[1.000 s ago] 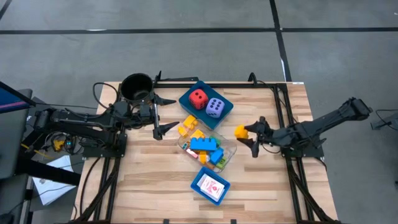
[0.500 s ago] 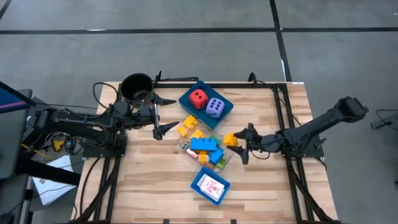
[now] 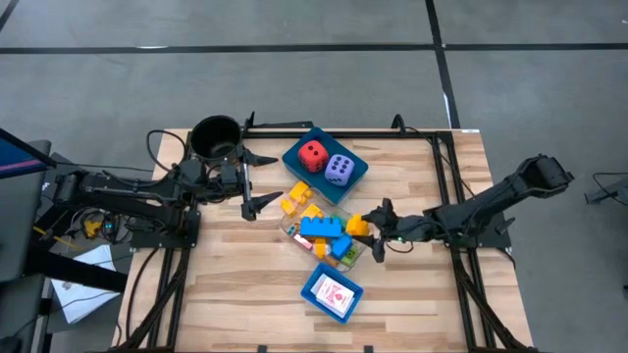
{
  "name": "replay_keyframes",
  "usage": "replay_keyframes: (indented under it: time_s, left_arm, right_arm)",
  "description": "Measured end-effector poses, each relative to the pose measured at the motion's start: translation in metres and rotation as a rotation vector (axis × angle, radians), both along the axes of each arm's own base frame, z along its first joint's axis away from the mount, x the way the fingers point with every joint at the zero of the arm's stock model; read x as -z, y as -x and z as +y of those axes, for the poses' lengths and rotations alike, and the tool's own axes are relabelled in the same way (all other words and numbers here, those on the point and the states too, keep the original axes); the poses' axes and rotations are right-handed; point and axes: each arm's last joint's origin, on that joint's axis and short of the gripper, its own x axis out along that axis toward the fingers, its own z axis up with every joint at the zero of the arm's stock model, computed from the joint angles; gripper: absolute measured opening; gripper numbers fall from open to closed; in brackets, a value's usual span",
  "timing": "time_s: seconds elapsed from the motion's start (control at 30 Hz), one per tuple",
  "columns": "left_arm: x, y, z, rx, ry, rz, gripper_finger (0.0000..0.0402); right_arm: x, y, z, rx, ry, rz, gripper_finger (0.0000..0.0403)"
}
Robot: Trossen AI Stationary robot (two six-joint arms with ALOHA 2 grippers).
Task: Pick & Place Toys
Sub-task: Put the yellow game piece block into the transparent bin
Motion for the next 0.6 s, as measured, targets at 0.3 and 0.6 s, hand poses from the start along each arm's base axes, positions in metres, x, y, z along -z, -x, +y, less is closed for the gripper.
replay_keyframes:
  time_s: [0.3, 0.6]
  left_arm:
    - [0.0001, 0.0, 0.0, 0.0, 0.0, 0.001, 0.04]
    - [0.0005, -0.0001, 0.0, 0.0, 0.0, 0.005, 0.04]
  right_arm:
    - [0.0016, -0.0067, -0.0021, -0.028, -0.003, 0.019, 0.0275]
    - [0.0008, -0.0066, 0.0002, -0.045, 0.001, 0.02, 0.0276]
